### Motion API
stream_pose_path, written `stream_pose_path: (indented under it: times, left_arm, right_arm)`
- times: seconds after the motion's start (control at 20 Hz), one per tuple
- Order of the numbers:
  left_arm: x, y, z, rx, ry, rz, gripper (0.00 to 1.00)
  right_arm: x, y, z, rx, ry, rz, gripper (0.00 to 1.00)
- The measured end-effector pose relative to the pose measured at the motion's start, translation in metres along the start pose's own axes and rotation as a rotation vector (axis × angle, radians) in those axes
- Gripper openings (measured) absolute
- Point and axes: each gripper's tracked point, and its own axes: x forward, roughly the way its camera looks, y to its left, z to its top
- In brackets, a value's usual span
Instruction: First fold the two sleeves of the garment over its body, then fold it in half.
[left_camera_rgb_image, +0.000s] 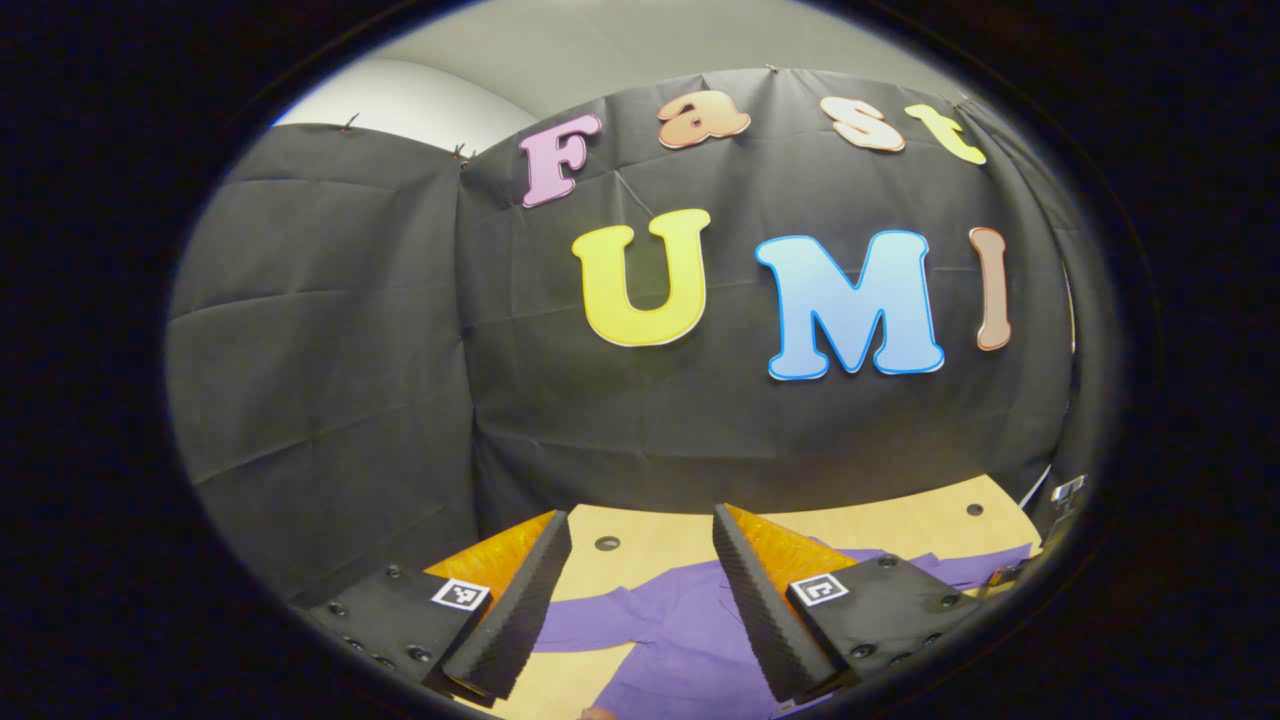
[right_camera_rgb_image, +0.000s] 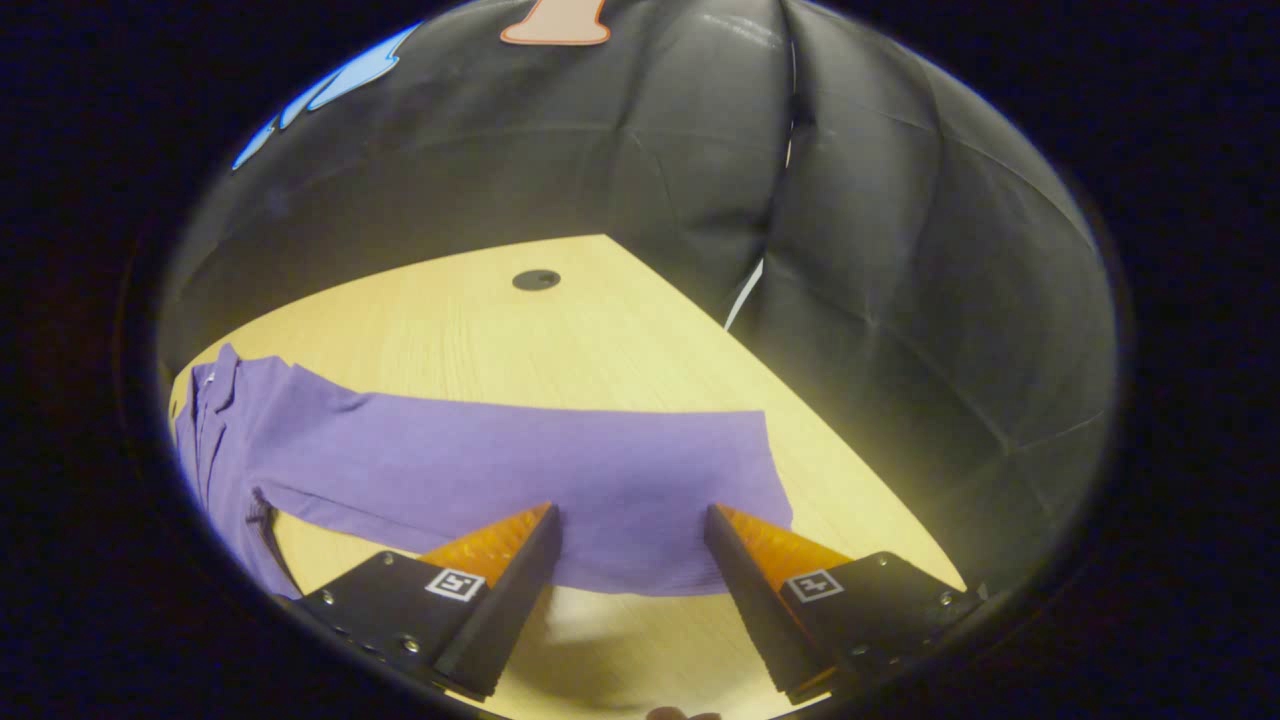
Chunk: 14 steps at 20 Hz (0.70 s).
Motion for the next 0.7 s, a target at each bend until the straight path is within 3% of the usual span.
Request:
stream_pose_path:
  times: [0.1,0.15,0.2,0.25,0.3,0.45,0.55,0.7]
  left_arm:
    - [0.000,0.000,-0.001,-0.003,-0.002,0.000,0.94]
    - [-0.001,0.000,0.000,-0.006,-0.002,0.001,0.94]
    - [-0.001,0.000,-0.001,-0.010,-0.003,0.001,0.94]
    - [-0.002,-0.001,-0.001,-0.013,-0.003,0.001,0.94]
    - [-0.003,0.000,-0.001,-0.013,-0.004,0.002,0.94]
    - [-0.005,0.004,0.001,-0.012,-0.012,0.007,0.94]
    - [-0.006,0.005,0.001,-0.014,-0.014,0.009,0.94]
    - [-0.007,0.006,0.000,-0.017,-0.012,0.012,0.94]
  right_arm:
    - [-0.001,0.005,0.001,0.021,-0.009,0.023,0.96]
    - [-0.003,0.007,0.002,0.030,-0.011,0.020,0.93]
    - [-0.001,0.009,0.000,0.031,-0.012,0.016,0.83]
    - [0.001,0.014,0.000,0.037,-0.013,0.040,0.81]
    - [0.000,0.016,0.001,0.043,-0.014,0.041,0.71]
    - [0.004,0.021,0.002,0.099,0.006,0.070,0.66]
    - [0.001,0.020,0.004,0.095,0.014,0.068,0.40]
    - [-0.003,0.017,0.006,0.141,0.029,0.075,0.39]
